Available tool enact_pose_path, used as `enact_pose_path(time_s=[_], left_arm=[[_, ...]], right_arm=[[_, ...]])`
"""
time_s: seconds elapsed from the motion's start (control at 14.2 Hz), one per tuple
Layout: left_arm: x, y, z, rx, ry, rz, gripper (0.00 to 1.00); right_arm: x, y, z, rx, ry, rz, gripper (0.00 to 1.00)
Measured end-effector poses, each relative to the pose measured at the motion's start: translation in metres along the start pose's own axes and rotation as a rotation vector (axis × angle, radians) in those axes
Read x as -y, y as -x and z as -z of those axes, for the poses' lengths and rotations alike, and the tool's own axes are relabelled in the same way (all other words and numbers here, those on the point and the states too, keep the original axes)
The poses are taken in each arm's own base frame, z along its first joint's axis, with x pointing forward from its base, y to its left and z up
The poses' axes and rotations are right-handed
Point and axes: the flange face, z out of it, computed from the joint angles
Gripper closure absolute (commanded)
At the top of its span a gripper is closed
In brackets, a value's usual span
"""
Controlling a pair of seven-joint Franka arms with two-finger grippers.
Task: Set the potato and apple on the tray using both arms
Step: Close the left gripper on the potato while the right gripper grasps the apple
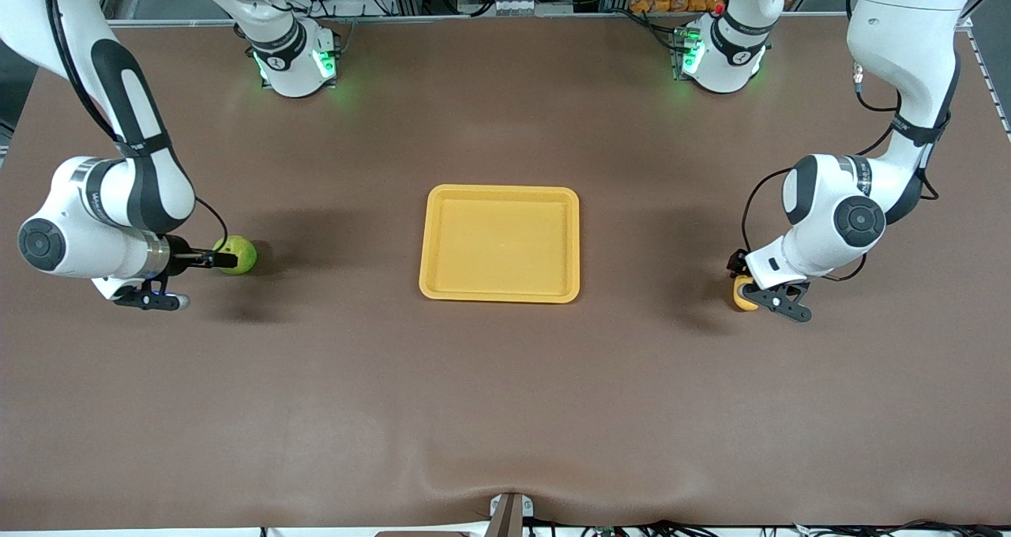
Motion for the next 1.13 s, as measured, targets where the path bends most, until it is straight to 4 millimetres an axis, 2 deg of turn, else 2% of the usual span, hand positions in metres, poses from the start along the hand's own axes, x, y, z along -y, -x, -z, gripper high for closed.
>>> enact_pose_path(time_s=[0.14, 0.28, 0.49, 0.64, 0.78, 0.85, 0.92, 1.06, 1.13], left_arm=[[0.0, 0.0, -0.001, 0.001, 0.0, 0.0, 0.44], [0.0, 0.0, -0.002, 0.003, 0.001, 0.0, 0.61], [0.0, 0.0, -0.001, 0.002, 0.001, 0.0, 0.74], [0.0, 0.0, -0.001, 0.004, -0.005, -0.009, 0.84], [0.0, -0.001, -0.001, 0.004, -0.008, -0.013, 1.0], [0.0, -0.001, -0.001, 0.004, -0.008, -0.013, 1.0], [0.0, -0.001, -0.001, 0.003, -0.008, -0.013, 1.0], [0.0, -0.001, 0.0, 0.002, -0.009, -0.014, 1.0], [0.0, -0.002, 0.001, 0.0, -0.01, -0.014, 1.0]], right_arm=[[0.0, 0.004, -0.01, -0.001, 0.0, 0.001, 0.0], [0.001, 0.005, -0.015, -0.014, 0.001, 0.004, 0.0], [-0.005, 0.005, -0.022, -0.028, 0.002, 0.021, 0.0], [-0.012, 0.006, -0.034, -0.044, 0.001, 0.019, 0.0], [-0.012, 0.009, -0.05, -0.045, 0.002, 0.021, 0.0], [-0.011, 0.011, -0.057, -0.048, 0.003, 0.022, 0.1], [-0.011, 0.012, -0.062, -0.048, 0.003, 0.024, 0.28], [-0.009, 0.012, -0.062, -0.049, 0.003, 0.041, 0.68], [-0.008, 0.012, -0.062, -0.049, 0.003, 0.054, 0.84]])
